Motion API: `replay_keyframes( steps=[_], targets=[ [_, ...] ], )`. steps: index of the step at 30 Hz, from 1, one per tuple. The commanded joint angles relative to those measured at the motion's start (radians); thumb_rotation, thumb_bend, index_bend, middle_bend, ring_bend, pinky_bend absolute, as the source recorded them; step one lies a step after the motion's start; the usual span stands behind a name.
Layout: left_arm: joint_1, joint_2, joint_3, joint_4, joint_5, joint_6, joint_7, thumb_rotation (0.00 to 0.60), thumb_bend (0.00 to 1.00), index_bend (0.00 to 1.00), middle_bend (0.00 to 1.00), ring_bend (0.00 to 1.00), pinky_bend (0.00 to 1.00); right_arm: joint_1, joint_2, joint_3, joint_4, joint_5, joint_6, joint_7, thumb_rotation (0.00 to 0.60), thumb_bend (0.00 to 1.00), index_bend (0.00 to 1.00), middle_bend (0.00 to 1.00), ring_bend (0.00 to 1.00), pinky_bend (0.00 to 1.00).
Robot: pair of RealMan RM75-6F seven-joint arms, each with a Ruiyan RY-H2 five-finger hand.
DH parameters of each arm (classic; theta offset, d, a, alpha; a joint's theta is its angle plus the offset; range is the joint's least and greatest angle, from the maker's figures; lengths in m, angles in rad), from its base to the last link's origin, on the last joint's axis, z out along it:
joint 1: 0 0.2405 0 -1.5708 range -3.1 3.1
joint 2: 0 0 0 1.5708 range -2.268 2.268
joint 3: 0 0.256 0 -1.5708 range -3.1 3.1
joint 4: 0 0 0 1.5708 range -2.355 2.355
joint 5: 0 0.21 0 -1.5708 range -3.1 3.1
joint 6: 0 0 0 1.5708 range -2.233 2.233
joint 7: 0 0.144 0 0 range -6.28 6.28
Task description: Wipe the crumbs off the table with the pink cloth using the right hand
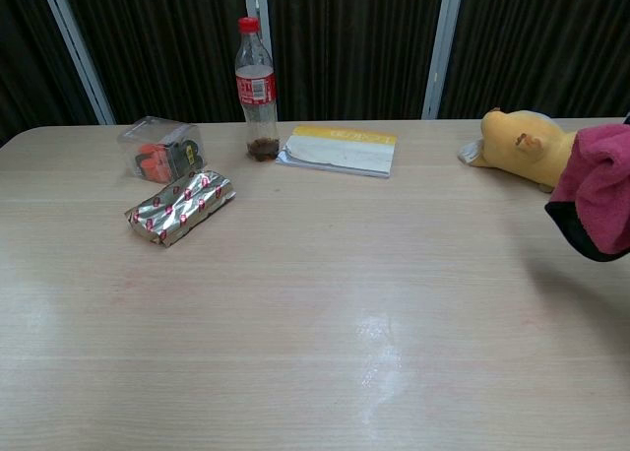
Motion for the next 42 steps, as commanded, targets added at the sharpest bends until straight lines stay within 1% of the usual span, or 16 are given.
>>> replay_keyframes(
  steps=[1, 2, 3, 5, 7, 9, 14, 19, 22, 23, 26, 31, 33, 35, 39, 42],
  targets=[
    [-0.001, 0.001, 0.001, 0.000, 0.001, -0.004, -0.002, 0.600, 0.00, 0.00, 0.00, 0.00, 0.00, -0.004, 0.029, -0.013, -0.011, 0.016, -0.049, 0.027, 0.600, 0.29, 0.44, 0.36, 0.27, 0.56],
    [-0.001, 0.002, 0.001, 0.001, 0.002, -0.004, -0.001, 0.600, 0.00, 0.00, 0.00, 0.00, 0.00, -0.003, 0.040, -0.015, -0.017, 0.020, -0.063, 0.029, 0.600, 0.20, 0.31, 0.24, 0.14, 0.46],
    [-0.001, 0.001, 0.001, 0.002, 0.004, -0.002, -0.001, 0.600, 0.00, 0.00, 0.00, 0.00, 0.00, -0.002, 0.051, -0.020, -0.019, 0.021, -0.070, 0.020, 0.600, 0.15, 0.24, 0.16, 0.07, 0.39],
    [-0.001, 0.000, 0.001, 0.004, 0.006, 0.001, 0.000, 0.600, 0.00, 0.00, 0.00, 0.00, 0.00, -0.002, 0.057, -0.025, -0.024, 0.024, -0.072, 0.007, 0.600, 0.09, 0.13, 0.05, 0.01, 0.29],
    [0.001, -0.002, 0.001, 0.006, 0.008, 0.005, 0.001, 0.600, 0.00, 0.00, 0.00, 0.00, 0.00, -0.003, 0.068, -0.033, -0.036, 0.028, -0.069, -0.017, 0.600, 0.06, 0.09, 0.00, 0.00, 0.21],
    [0.001, -0.002, 0.000, 0.006, 0.009, 0.006, 0.002, 0.600, 0.00, 0.00, 0.00, 0.00, 0.00, -0.007, 0.076, -0.037, -0.046, 0.030, -0.056, -0.037, 0.600, 0.04, 0.07, 0.00, 0.00, 0.14],
    [0.002, 0.000, 0.001, 0.006, 0.014, 0.009, -0.003, 0.600, 0.00, 0.00, 0.00, 0.00, 0.00, -0.039, 0.125, -0.049, -0.095, 0.015, 0.001, -0.061, 0.600, 0.04, 0.06, 0.00, 0.00, 0.13],
    [0.005, 0.003, 0.004, 0.004, 0.024, 0.014, -0.010, 0.600, 0.00, 0.00, 0.00, 0.00, 0.00, -0.093, 0.208, -0.087, -0.147, -0.044, 0.063, -0.062, 0.600, 0.04, 0.06, 0.00, 0.00, 0.13],
    [0.008, 0.001, 0.008, 0.006, 0.042, 0.027, -0.006, 0.600, 0.00, 0.00, 0.00, 0.00, 0.00, -0.146, 0.260, -0.137, -0.164, -0.124, 0.119, -0.049, 0.600, 0.04, 0.05, 0.00, 0.00, 0.13],
    [0.008, 0.000, 0.008, 0.007, 0.044, 0.029, -0.006, 0.600, 0.00, 0.00, 0.00, 0.00, 0.00, -0.153, 0.265, -0.144, -0.164, -0.139, 0.128, -0.043, 0.600, 0.04, 0.05, 0.00, 0.00, 0.12],
    [0.014, 0.000, 0.016, 0.010, 0.065, 0.042, -0.005, 0.600, 0.00, 0.00, 0.00, 0.00, 0.00, -0.210, 0.284, -0.202, -0.140, -0.260, 0.210, -0.016, 0.600, 0.04, 0.01, 0.00, 0.00, 0.10],
    [0.020, 0.002, 0.020, 0.019, 0.081, 0.057, -0.012, 0.600, 0.00, 0.00, 0.00, 0.00, 0.00, -0.280, 0.285, -0.241, -0.121, -0.389, 0.338, 0.029, 0.600, 0.00, 0.00, 0.00, 0.00, 0.09],
    [0.025, 0.005, 0.022, 0.018, 0.083, 0.062, -0.019, 0.600, 0.00, 0.00, 0.00, 0.00, 0.00, -0.307, 0.290, -0.258, -0.115, -0.414, 0.369, 0.040, 0.600, 0.00, 0.00, 0.00, 0.00, 0.08],
    [0.026, 0.006, 0.023, 0.020, 0.089, 0.067, -0.027, 0.600, 0.00, 0.00, 0.00, 0.00, 0.00, -0.324, 0.296, -0.265, -0.111, -0.422, 0.381, 0.059, 0.600, 0.00, 0.00, 0.00, 0.00, 0.08],
    [0.018, 0.003, 0.024, 0.043, 0.110, 0.064, -0.034, 0.600, 0.00, 0.00, 0.00, 0.00, 0.00, -0.324, 0.294, -0.251, -0.105, -0.406, 0.361, 0.087, 0.600, 0.00, 0.00, 0.00, 0.00, 0.08],
    [0.017, 0.004, 0.023, 0.041, 0.100, 0.053, -0.042, 0.600, 0.00, 0.00, 0.00, 0.00, 0.00, -0.324, 0.291, -0.248, -0.106, -0.401, 0.344, 0.085, 0.600, 0.00, 0.00, 0.00, 0.00, 0.07]
  ],
)
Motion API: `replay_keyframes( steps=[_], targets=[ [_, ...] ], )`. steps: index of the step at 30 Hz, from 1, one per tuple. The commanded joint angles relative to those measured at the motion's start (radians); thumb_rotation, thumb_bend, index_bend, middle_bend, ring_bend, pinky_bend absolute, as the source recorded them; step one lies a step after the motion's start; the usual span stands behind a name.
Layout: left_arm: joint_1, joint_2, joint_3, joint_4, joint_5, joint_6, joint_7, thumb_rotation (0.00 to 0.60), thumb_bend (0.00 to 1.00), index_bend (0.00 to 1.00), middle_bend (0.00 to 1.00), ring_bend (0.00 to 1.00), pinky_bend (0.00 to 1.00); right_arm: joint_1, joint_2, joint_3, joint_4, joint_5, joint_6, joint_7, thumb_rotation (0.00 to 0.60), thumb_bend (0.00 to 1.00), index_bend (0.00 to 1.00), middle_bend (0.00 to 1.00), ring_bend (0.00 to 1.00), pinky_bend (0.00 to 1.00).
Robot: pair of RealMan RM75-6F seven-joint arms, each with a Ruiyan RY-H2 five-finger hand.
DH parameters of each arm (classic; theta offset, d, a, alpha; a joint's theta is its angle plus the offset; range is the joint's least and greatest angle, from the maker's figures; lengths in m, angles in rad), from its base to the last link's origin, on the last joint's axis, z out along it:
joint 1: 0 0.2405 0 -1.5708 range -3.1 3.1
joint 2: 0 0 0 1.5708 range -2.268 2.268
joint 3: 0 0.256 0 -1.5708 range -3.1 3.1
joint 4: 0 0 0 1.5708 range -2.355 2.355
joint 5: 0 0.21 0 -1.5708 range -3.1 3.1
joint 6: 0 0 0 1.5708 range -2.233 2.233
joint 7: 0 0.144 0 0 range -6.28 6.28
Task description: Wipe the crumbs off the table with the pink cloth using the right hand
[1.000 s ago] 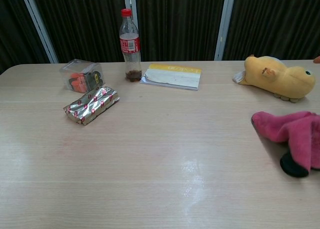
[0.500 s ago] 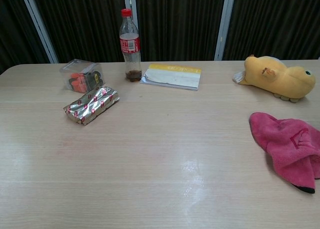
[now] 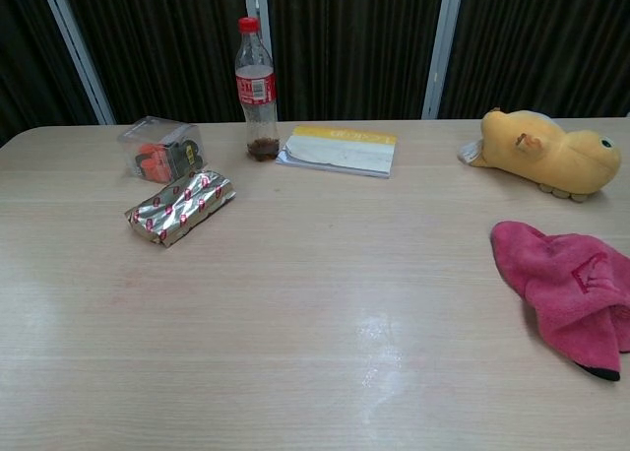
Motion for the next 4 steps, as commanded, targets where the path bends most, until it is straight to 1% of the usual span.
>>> replay_keyframes(
  steps=[1, 4],
  targets=[
    [-0.001, 0.001, -0.001, -0.004, -0.006, -0.005, -0.002, 0.600, 0.00, 0.00, 0.00, 0.00, 0.00, -0.001, -0.002, 0.004, -0.002, 0.002, -0.010, 0.001, 0.600, 0.00, 0.00, 0.00, 0.00, 0.07],
    [-0.001, 0.003, 0.001, -0.008, -0.005, -0.005, -0.001, 0.600, 0.00, 0.00, 0.00, 0.00, 0.00, -0.003, 0.000, 0.005, -0.005, -0.002, -0.017, 0.001, 0.600, 0.00, 0.00, 0.00, 0.00, 0.07]
  ],
)
